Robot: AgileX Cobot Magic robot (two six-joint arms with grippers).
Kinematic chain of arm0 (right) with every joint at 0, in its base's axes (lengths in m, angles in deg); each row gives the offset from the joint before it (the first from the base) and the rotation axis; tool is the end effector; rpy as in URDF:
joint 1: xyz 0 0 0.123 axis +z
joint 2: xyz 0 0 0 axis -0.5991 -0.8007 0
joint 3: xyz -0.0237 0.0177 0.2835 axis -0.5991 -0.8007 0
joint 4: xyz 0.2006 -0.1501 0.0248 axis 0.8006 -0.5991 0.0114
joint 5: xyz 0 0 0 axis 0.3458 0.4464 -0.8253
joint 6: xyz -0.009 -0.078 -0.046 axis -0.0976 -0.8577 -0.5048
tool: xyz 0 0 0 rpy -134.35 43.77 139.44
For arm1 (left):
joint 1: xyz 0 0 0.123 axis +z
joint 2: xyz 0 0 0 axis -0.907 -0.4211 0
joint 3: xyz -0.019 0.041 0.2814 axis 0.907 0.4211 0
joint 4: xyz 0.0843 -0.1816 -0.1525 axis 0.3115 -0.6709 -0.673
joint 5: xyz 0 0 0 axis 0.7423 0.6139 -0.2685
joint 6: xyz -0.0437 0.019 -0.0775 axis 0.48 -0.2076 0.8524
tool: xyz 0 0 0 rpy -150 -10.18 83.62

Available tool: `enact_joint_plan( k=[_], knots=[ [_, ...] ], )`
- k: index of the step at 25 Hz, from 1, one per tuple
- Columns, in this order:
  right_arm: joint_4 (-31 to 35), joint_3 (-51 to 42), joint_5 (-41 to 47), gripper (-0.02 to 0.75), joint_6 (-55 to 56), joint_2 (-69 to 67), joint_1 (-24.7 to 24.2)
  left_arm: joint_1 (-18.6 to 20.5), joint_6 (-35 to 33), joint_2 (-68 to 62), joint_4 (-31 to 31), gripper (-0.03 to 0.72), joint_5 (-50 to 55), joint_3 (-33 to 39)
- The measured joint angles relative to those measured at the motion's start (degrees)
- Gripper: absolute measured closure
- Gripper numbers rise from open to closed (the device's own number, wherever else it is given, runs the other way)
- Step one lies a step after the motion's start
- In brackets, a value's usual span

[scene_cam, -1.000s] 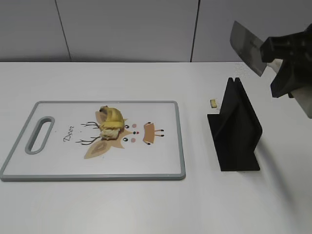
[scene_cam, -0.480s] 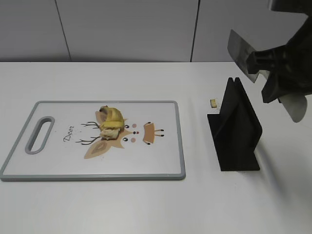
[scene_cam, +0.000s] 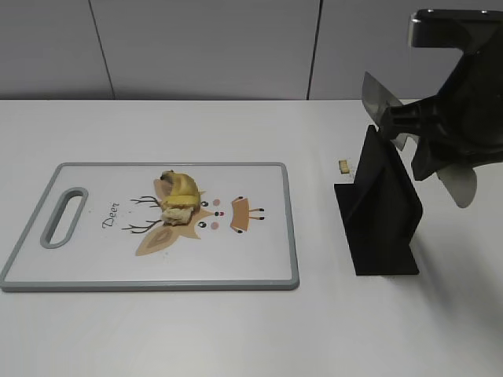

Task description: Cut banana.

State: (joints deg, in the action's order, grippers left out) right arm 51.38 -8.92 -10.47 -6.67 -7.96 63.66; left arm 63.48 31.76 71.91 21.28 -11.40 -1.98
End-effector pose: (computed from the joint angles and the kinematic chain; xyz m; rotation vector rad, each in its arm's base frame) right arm 0.2590 0.1250 0.2733 0.0195 2.8032 0.1465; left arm -0.0011 0.0001 0.2712 0.1690 2.0963 0.0629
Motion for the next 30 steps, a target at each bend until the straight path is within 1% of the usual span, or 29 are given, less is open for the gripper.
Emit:
enact_joint_plan(
  k=[13, 25, 30],
  knots=[
    [-0.4, -0.1, -0.2, 0.567, 0.4, -5.9, 0.0, 0.0, 0.0, 0.0, 0.0, 0.143, 0.0, 0.0],
    [-0.3, -0.1, 0.4, 0.567, 0.4, -6.3, 0.0, 0.0, 0.0, 0.0, 0.0, 0.143, 0.0, 0.0],
    [1.4, -0.1, 0.6, 0.567, 0.6, -6.3, 0.0, 0.0, 0.0, 0.0, 0.0, 0.143, 0.0, 0.0]
  ],
)
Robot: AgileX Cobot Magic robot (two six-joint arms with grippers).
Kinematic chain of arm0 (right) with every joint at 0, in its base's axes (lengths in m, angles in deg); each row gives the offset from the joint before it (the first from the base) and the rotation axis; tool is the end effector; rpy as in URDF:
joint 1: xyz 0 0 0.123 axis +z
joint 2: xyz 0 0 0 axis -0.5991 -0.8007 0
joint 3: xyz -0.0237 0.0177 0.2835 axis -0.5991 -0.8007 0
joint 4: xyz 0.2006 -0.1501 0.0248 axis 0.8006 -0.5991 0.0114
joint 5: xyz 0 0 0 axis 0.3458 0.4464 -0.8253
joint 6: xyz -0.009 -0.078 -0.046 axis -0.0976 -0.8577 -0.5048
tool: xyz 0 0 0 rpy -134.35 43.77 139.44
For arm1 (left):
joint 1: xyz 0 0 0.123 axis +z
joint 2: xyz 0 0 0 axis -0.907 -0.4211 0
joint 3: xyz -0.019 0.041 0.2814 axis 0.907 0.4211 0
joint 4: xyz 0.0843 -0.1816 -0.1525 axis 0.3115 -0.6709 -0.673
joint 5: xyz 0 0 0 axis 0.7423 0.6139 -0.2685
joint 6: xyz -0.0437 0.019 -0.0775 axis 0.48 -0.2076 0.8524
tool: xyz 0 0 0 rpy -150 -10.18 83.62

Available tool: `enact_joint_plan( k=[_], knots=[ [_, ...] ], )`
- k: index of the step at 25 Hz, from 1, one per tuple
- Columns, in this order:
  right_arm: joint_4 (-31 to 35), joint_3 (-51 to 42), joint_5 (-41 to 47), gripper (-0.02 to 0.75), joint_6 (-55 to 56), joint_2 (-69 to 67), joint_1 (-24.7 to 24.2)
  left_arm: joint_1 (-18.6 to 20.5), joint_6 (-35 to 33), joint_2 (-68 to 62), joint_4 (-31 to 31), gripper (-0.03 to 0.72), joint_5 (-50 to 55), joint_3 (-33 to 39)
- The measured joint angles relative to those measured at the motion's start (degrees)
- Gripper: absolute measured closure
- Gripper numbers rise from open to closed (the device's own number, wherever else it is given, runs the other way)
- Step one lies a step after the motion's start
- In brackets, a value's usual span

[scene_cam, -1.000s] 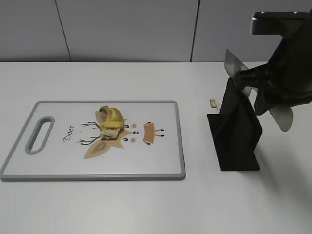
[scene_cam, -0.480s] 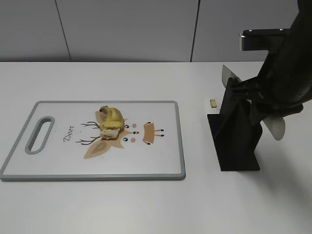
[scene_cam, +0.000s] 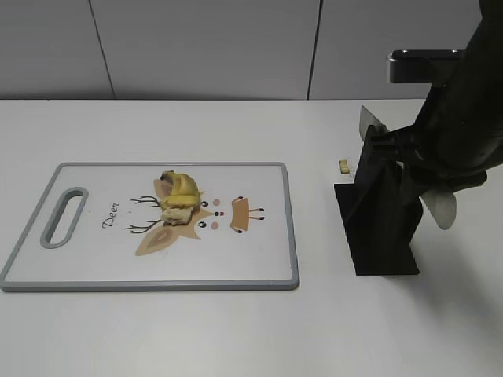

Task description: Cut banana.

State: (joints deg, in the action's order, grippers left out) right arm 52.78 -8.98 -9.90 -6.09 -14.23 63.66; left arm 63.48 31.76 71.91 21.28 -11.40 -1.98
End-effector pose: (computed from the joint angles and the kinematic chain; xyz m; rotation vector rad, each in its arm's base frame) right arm 0.2703 0.1327 0.2404 0.0481 2.9223 0.1002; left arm -0.0011 0.0001 0.2712 0.1690 2.0963 0.0629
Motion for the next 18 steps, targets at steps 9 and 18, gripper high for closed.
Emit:
enact_joint_plan(
  k=[9, 18],
  knots=[
    [1.6, 0.0, 0.6, 0.249, 0.1, 0.0, 0.0, 0.0, 0.0, 0.0, 0.0, 0.143, 0.0, 0.0],
    [1.6, 0.0, 0.6, 0.104, -2.7, 2.0, 0.0, 0.0, 0.0, 0.0, 0.0, 0.143, 0.0, 0.0]
  ],
)
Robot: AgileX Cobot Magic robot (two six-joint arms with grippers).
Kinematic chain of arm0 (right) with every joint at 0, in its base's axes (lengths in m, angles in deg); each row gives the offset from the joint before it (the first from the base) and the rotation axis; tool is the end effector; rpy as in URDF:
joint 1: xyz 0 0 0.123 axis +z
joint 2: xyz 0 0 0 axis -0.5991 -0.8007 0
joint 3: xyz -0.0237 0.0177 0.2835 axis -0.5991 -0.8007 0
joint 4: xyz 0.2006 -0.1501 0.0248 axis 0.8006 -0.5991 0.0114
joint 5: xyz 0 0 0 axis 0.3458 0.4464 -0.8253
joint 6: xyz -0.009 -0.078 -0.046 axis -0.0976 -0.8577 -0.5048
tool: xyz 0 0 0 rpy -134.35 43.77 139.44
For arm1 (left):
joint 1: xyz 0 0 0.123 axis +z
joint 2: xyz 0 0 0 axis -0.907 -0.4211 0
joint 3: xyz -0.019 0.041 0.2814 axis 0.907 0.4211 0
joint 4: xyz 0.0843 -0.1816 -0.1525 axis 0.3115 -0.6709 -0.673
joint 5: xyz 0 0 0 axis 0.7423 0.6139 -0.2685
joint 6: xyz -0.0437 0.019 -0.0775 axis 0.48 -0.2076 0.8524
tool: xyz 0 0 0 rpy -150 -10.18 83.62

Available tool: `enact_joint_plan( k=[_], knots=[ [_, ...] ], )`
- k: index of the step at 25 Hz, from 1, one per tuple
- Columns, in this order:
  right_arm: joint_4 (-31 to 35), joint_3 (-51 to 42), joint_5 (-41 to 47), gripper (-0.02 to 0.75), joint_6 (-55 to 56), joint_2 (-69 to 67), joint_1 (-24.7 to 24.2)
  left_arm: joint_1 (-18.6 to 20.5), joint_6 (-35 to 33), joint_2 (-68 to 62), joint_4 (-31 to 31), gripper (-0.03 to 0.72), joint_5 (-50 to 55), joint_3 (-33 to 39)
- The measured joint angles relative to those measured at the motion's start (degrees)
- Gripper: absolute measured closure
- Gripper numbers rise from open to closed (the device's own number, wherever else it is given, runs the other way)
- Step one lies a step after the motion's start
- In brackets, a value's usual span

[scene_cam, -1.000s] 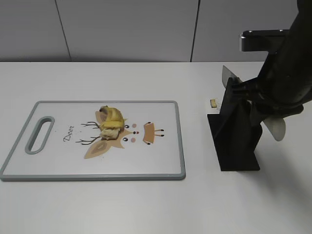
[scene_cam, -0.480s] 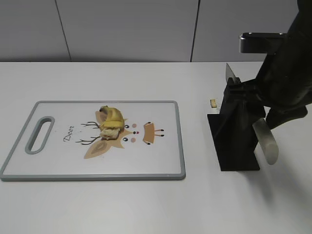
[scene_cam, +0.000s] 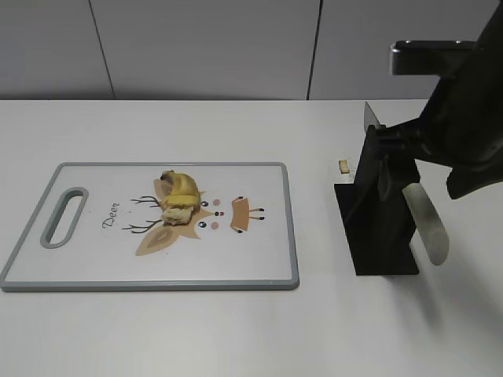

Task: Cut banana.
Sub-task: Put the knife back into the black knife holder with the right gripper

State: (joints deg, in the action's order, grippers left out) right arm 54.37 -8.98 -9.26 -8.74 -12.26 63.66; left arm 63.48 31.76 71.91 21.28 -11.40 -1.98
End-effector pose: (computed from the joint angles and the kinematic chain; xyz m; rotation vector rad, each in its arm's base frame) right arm 0.2647 0.1322 0.2504 0.0009 2.9099 0.1394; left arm -0.0011 0.0001 0.2712 0.1690 2.0963 0.0629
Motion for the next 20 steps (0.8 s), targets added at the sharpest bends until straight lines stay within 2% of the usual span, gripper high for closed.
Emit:
enact_joint_plan(
  k=[9, 20],
  knots=[
    [5.8, -1.3, 6.6, 0.115, -15.0, 13.5, 0.0, 0.0, 0.0, 0.0, 0.0, 0.143, 0.0, 0.0],
    [6.2, -15.8, 6.0, 0.16, -28.0, 36.5, 0.0, 0.0, 0.0, 0.0, 0.0, 0.143, 0.0, 0.0]
  ],
)
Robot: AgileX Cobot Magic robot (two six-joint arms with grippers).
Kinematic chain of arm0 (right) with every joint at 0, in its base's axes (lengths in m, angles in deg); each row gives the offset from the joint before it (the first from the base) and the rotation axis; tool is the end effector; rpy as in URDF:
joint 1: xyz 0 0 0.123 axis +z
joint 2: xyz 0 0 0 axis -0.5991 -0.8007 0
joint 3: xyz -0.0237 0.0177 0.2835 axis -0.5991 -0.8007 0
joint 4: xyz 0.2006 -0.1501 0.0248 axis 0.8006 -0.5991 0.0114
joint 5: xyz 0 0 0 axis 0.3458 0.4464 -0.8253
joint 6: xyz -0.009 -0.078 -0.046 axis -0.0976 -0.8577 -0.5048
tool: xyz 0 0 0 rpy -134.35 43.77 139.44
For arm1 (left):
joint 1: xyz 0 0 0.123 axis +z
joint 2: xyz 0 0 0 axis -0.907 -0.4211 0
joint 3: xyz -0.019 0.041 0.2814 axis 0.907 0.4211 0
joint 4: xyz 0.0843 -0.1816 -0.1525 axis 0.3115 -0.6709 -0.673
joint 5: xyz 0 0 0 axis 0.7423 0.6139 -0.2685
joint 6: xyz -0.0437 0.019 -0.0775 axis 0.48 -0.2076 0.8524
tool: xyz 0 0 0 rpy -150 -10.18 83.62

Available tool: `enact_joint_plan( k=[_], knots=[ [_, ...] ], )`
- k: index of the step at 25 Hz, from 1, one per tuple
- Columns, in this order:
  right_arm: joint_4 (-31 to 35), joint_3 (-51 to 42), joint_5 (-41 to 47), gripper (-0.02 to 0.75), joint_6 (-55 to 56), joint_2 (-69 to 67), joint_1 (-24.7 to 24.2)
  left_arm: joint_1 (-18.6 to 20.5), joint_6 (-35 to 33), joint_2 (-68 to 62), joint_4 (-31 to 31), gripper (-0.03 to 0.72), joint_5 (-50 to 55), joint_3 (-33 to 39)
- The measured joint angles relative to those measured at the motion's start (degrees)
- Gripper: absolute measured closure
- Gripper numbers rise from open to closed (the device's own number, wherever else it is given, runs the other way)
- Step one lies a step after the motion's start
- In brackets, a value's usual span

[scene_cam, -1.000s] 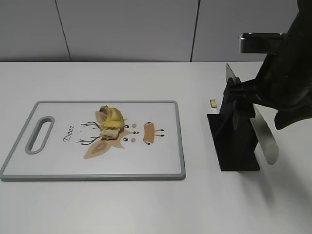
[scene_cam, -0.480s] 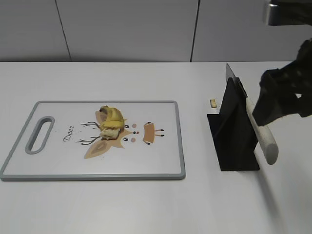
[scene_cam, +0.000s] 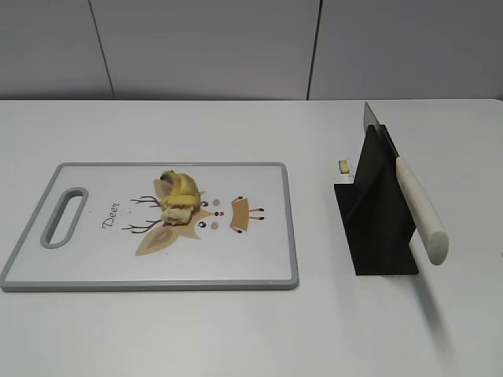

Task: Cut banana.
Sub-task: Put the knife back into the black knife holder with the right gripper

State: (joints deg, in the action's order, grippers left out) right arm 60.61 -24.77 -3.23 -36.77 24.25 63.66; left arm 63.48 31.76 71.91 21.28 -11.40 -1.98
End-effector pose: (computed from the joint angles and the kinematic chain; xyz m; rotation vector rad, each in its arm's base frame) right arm 0.1317 0.0744 0.3124 -0.6011 2.5898 0.2681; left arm -0.0011 0.0001 0.2712 0.1690 2.0963 0.0629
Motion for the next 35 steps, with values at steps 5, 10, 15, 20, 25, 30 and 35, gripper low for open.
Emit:
enact_joint_plan(
  k=[5, 10, 15, 20, 25, 30, 35],
  knots=[
    [0.1, -6.4, -0.6, 0.164, -1.0, 9.8, 0.0, 0.0, 0.0, 0.0, 0.0, 0.143, 0.0, 0.0],
    [0.1, -11.5, -0.6, 0.165, -3.0, 19.8, 0.0, 0.0, 0.0, 0.0, 0.0, 0.143, 0.0, 0.0],
    [0.1, -16.9, -0.9, 0.165, -3.2, 28.5, 0.0, 0.0, 0.0, 0.0, 0.0, 0.143, 0.0, 0.0],
    [0.1, -18.0, -1.2, 0.165, -3.2, 35.0, 0.0, 0.0, 0.0, 0.0, 0.0, 0.143, 0.0, 0.0],
    [0.1, -18.0, -1.2, 0.165, -3.2, 39.7, 0.0, 0.0, 0.0, 0.0, 0.0, 0.143, 0.0, 0.0],
    [0.2, -18.0, -1.3, 0.165, -3.2, 45.0, 0.0, 0.0, 0.0, 0.0, 0.0, 0.143, 0.0, 0.0],
    [0.3, -18.0, -1.3, 0.165, -3.2, 50.0, 0.0, 0.0, 0.0, 0.0, 0.0, 0.143, 0.0, 0.0]
  ],
)
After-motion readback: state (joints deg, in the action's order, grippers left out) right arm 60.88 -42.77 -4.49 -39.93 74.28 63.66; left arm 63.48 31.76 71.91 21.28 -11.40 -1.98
